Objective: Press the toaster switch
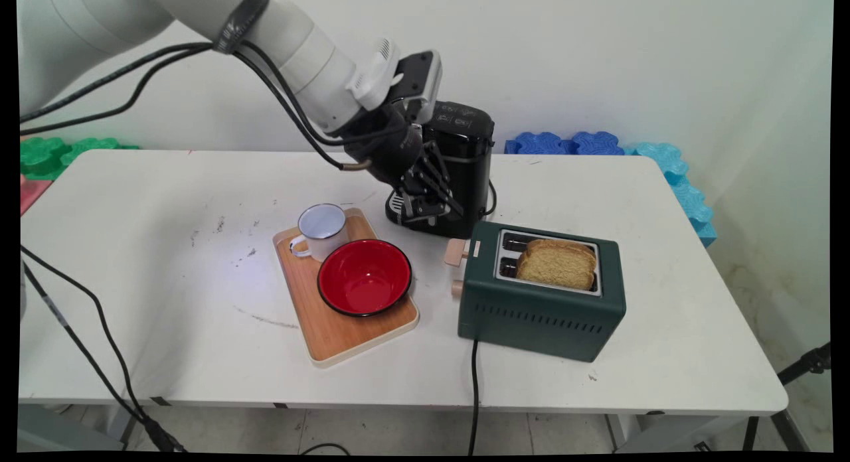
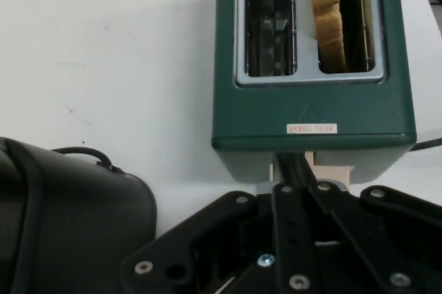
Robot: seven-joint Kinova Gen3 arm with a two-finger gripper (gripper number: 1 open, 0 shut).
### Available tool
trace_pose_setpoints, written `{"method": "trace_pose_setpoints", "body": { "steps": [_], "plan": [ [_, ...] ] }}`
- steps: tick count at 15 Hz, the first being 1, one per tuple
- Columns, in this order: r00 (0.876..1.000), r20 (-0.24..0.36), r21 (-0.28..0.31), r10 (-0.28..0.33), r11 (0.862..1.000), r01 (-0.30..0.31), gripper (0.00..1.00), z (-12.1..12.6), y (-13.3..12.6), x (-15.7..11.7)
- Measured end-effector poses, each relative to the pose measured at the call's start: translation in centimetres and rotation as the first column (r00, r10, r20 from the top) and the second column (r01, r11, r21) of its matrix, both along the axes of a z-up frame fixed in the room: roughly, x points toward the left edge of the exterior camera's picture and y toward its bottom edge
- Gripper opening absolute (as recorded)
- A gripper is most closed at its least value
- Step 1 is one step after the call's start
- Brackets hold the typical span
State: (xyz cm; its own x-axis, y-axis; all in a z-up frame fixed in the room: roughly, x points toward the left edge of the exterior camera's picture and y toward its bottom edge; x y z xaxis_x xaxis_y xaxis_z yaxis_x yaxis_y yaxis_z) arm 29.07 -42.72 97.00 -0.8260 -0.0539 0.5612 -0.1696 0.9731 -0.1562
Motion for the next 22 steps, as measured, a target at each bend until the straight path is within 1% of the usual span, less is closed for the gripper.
{"method": "trace_pose_setpoints", "body": {
  "steps": [13,22],
  "plan": [
    [1.0,0.022,0.069,0.022,0.997,-0.024,0.0,-3.4,0.1,-0.9],
    [0.999,0.024,0.087,0.032,0.996,-0.034,0.0,-5.3,-0.2,-1.4]
  ]
}}
